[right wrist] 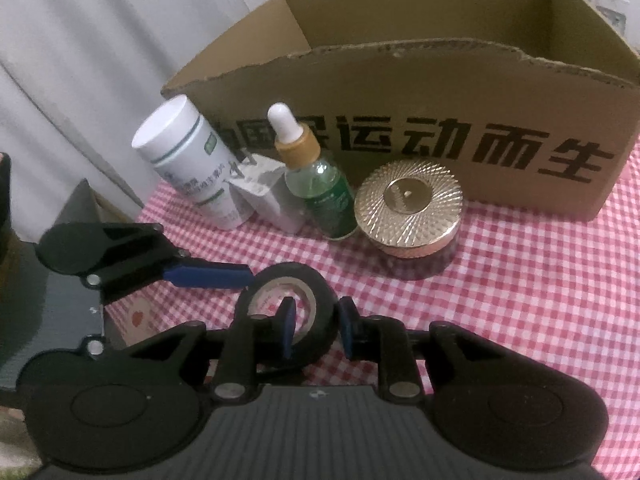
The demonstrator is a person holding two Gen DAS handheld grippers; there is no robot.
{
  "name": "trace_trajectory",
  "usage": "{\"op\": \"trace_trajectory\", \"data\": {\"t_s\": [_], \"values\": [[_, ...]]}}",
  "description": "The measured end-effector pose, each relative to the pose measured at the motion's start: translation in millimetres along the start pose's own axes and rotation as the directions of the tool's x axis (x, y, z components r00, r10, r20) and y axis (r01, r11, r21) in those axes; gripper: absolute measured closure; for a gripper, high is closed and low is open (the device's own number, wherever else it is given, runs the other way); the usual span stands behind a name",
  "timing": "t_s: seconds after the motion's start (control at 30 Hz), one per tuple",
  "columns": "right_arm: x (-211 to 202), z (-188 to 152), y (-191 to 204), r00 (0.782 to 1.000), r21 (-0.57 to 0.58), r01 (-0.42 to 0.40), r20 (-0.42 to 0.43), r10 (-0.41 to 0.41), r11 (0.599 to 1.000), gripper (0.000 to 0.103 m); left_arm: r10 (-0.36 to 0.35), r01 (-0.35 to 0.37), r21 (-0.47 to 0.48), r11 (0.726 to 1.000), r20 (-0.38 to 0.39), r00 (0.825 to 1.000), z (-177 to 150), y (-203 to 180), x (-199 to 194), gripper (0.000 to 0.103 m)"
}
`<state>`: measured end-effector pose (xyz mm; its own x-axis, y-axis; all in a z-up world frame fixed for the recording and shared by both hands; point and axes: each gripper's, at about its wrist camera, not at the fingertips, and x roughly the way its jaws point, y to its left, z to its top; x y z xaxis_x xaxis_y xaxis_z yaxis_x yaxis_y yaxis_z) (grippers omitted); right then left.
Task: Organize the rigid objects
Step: 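Lift the black tape roll off the table with the right tool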
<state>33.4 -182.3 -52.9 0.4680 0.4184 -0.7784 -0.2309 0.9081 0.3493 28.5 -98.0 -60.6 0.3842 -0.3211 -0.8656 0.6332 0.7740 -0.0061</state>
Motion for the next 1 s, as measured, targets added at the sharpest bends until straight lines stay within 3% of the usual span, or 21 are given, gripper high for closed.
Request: {"op": "trace_trajectory", "data": {"t_s": [0.67, 1.0], "values": [[6, 8, 3, 1.0, -0.062, 0.01, -0.002, -0.01, 0.998, 0.077, 0.004, -0.004, -0.018, 1.0, 0.017, 1.0, -1, 3, 1, 0.037], [3, 5, -2, 1.0, -0.028, 0.002, 0.014, -0.001, 1.0, 0.08, 0.007, -0.006, -0.02, 1.0, 0.026, 1.0, 2, 3, -4, 0.037]]}}
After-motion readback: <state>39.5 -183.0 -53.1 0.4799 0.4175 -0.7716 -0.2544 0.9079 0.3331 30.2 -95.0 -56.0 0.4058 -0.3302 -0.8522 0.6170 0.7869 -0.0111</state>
